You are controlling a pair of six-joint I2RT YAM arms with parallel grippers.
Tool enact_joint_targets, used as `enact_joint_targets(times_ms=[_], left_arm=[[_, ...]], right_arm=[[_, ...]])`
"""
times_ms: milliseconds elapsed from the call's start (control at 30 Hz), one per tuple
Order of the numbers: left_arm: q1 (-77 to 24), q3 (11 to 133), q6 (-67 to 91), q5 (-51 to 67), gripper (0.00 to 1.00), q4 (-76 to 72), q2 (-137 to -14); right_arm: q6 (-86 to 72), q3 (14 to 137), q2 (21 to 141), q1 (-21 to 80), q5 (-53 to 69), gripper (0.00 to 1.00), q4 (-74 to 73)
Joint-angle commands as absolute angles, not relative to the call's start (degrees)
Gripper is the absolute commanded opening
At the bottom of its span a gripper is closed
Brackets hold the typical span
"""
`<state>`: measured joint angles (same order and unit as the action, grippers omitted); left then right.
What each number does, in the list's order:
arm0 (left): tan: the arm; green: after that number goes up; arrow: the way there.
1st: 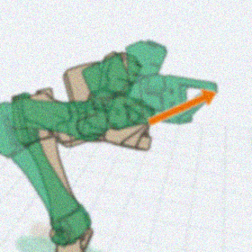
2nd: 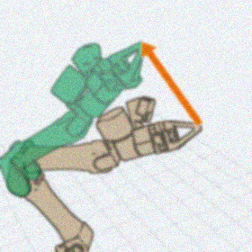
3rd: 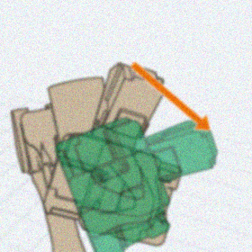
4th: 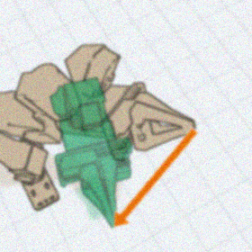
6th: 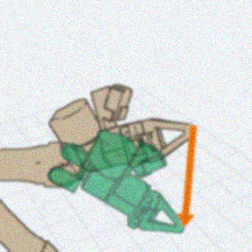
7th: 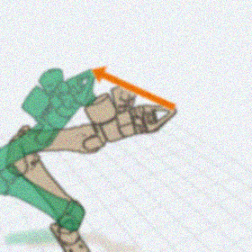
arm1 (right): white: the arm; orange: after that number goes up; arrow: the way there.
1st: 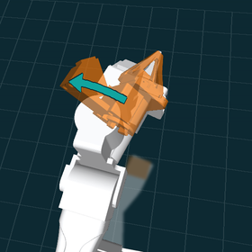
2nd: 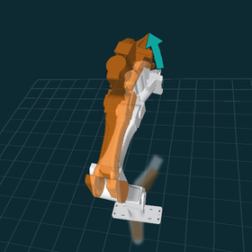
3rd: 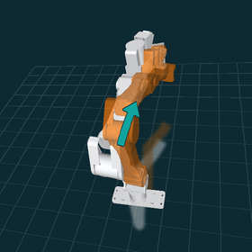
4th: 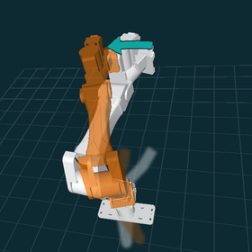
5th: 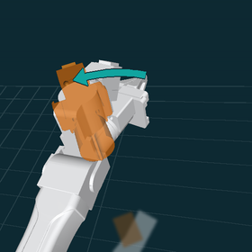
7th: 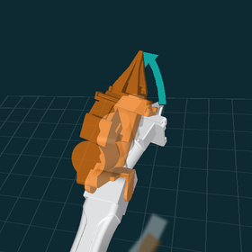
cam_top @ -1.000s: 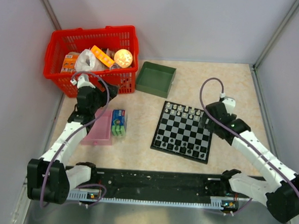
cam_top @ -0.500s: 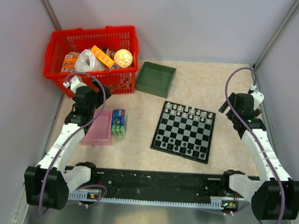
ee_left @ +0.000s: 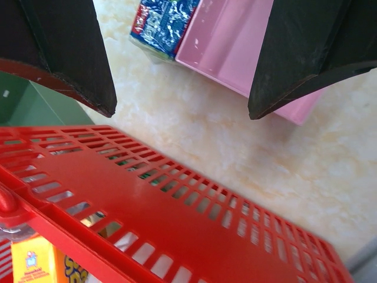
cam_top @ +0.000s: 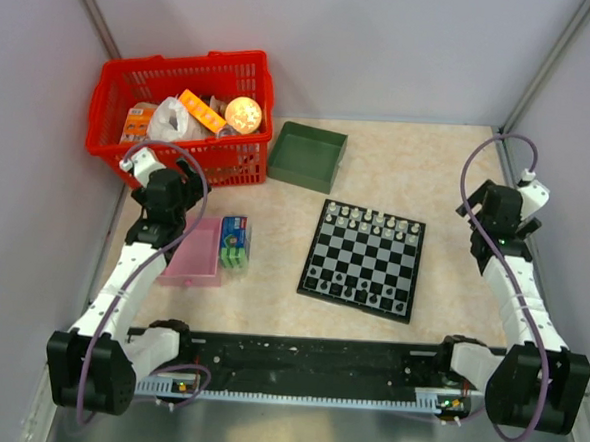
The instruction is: Set up the chess pieces on the board
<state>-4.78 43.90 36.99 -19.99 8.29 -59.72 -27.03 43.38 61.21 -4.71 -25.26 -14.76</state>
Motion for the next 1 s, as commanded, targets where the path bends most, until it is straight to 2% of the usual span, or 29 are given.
enact_joint_targets(times_ms=[0,400,733,967], left_arm=[[-4.48,45.09,31.39,-27.41,0.99,7.56,-57.13],[-4.48,45.18,26.54,-34.98,0.99,5.98,-56.16],[-4.48,43.60,23.56,-33.93,0.99,0.53,-57.48],[-4.57,41.49,23.38,-34.63,0.98,-3.86,-57.92]], right_arm=[[-25.14,39.74,61.61,-6.86,-22.77,0.99,-7.22],[-21.53,35.33,61.35,-6.86,-22.77,0.99,-1.32],[-17.76,33.14,61.08,-6.33,-17.15,0.99,3.95],[-15.91,31.64,60.73,-4.92,-17.93,0.99,6.33]])
